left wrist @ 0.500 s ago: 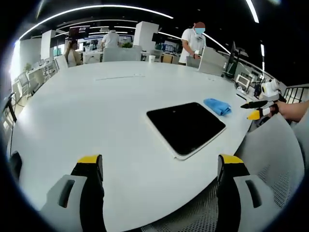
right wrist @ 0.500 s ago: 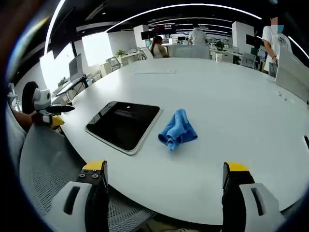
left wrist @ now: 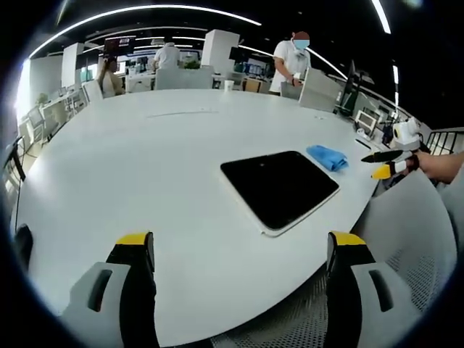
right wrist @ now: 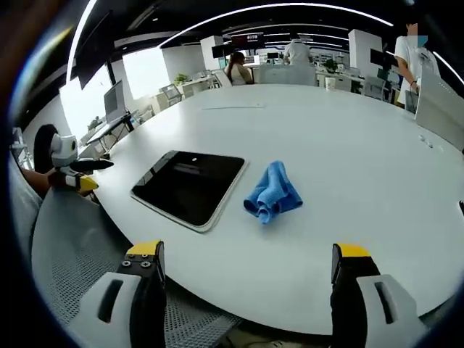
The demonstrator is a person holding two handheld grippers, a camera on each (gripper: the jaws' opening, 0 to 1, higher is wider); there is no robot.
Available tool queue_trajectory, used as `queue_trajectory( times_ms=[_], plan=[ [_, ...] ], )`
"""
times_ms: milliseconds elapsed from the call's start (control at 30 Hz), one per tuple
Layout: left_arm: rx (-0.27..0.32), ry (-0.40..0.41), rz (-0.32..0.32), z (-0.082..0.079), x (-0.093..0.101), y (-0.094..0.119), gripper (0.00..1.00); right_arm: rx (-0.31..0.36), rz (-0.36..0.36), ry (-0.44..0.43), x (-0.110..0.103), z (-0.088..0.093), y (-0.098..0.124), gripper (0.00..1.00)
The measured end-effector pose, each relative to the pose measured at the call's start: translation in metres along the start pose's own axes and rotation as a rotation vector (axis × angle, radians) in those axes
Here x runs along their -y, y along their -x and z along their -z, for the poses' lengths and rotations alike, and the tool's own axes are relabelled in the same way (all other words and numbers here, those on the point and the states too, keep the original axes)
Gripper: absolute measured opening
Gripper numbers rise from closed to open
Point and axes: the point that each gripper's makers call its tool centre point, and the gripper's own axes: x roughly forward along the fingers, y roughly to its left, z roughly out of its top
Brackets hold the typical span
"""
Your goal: Wipe the mirror surface with the cleaning cloth until all visible marks leave the cleaned area.
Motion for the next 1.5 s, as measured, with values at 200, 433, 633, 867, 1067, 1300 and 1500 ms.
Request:
queue_trajectory(
  times_ms=[200, 433, 633, 867, 1067, 1300, 1500],
  plan=[
    [0.016, -0.012, 0.019, -0.004, 0.004, -0.002, 0.98, -0.022, 0.006, 0.022, 0.000, -0.002, 0.004, 0.96],
    [0.035, 0.004, 0.018, -0.006, 0.002, 0.000, 0.99, -0.023, 0.012, 0.005, -0.003, -0.009, 0.008, 0.97],
    [0.036, -0.003, 0.033, -0.007, 0.007, -0.001, 0.99, -0.037, 0.020, -0.009, -0.003, -0.006, 0.010, 0.95],
    [0.039, -0.003, 0.039, -0.007, 0.007, -0.002, 0.99, -0.043, 0.024, 0.021, -0.003, -0.017, 0.022, 0.92],
    [0.042, 0.003, 0.038, -0.007, 0.006, -0.002, 0.99, -0.071, 0.020, 0.018, 0.004, -0.038, 0.022, 0.86],
    [0.057, 0.018, 0.028, -0.009, 0.003, -0.001, 0.99, -0.151, 0.033, 0.065, 0.017, -0.068, 0.009, 0.80],
    [0.058, 0.032, 0.031, -0.009, 0.004, -0.001, 0.99, -0.225, 0.027, 0.083, 0.026, -0.089, -0.010, 0.76]
  ],
)
